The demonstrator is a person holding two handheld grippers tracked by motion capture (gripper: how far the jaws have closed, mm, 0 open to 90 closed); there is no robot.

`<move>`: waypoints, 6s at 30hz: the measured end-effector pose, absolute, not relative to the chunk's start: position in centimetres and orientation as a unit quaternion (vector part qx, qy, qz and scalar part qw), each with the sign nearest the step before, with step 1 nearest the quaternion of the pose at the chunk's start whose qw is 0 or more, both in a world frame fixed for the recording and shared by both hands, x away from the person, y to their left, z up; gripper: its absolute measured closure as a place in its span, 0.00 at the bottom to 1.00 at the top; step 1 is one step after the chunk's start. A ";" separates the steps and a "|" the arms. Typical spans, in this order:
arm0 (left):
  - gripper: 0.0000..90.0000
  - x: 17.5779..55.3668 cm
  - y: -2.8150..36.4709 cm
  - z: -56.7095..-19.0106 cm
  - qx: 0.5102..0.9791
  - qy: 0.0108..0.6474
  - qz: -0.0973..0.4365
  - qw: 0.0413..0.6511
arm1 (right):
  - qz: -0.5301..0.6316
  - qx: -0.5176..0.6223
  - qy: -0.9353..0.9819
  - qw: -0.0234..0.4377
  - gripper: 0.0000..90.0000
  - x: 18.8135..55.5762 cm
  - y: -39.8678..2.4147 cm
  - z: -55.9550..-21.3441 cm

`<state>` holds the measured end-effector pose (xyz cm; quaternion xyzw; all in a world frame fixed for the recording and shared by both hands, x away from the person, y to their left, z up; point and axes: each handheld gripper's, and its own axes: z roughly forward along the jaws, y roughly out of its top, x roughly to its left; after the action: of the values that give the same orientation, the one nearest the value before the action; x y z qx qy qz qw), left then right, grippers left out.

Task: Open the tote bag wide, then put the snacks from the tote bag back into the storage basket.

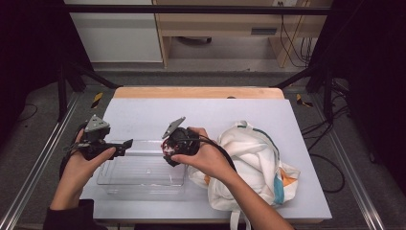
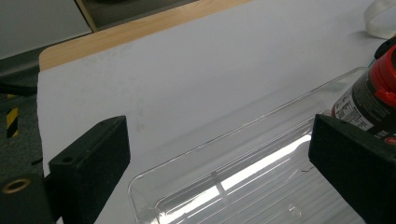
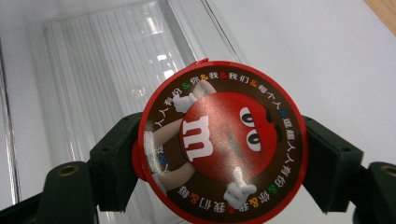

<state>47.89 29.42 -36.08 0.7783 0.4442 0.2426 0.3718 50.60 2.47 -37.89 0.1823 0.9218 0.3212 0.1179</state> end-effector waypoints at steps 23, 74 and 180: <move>0.06 47.9 29.3 -36.1 0.781 0.442 0.241 0.370 | 0.300 0.176 0.931 0.113 0.27 50.3 2.8 -39.2; 0.06 47.9 29.0 -36.2 0.786 0.437 0.239 0.366 | 0.273 0.171 0.941 0.108 0.27 50.0 3.4 -41.1; 0.06 47.4 26.9 -35.7 0.802 0.411 0.240 0.362 | 0.394 0.404 0.787 0.250 0.09 47.5 -22.0 -32.1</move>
<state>47.43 26.91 -35.68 0.8019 0.4108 0.2399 0.3616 47.49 -21.99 -32.10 0.4035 0.7870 0.3939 0.2500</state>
